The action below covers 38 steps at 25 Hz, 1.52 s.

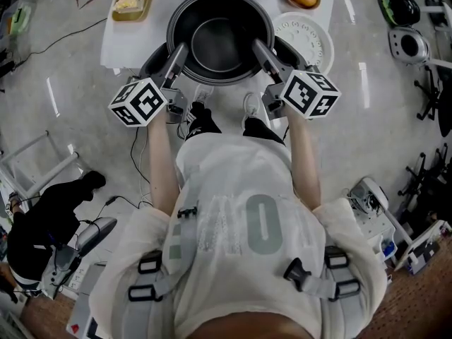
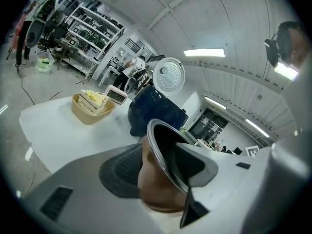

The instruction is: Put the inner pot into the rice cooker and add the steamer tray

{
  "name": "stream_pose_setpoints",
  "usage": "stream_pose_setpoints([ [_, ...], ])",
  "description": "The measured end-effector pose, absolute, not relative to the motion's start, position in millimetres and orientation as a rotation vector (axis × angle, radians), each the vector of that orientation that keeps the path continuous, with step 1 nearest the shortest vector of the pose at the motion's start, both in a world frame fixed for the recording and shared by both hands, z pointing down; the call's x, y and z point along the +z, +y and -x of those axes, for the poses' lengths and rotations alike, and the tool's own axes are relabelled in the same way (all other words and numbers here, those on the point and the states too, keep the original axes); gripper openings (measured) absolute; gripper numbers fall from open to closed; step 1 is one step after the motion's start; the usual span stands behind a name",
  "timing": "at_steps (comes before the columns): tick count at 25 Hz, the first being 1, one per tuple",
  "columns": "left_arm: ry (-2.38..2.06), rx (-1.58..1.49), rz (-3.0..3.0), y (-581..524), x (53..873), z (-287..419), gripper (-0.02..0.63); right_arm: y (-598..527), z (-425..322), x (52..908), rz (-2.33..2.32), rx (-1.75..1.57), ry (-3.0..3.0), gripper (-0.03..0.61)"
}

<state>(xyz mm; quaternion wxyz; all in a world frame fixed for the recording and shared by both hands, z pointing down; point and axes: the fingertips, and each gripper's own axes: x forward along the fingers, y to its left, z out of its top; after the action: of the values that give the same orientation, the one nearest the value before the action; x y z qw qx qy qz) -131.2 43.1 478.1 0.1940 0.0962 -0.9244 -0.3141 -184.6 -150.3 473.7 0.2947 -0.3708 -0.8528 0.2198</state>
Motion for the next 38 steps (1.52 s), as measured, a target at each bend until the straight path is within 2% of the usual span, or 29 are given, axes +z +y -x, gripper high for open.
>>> stream_pose_setpoints([
  [7, -2.609, -0.827, -0.258, 41, 472, 128, 0.147, -149, 183, 471, 0.974, 0.541, -2.298, 0.193],
  [15, -2.606, -0.78, -0.227, 42, 475, 128, 0.12, -155, 187, 478, 0.905, 0.434, -2.348, 0.112],
  [28, -2.632, -0.762, -0.168, 48, 468, 123, 0.115, -147, 188, 459, 0.974, 0.334, -2.378, 0.109],
  [38, -2.752, -0.777, -0.024, 101, 429, 112, 0.112, -87, 199, 421, 1.183, 0.292, -2.361, 0.117],
])
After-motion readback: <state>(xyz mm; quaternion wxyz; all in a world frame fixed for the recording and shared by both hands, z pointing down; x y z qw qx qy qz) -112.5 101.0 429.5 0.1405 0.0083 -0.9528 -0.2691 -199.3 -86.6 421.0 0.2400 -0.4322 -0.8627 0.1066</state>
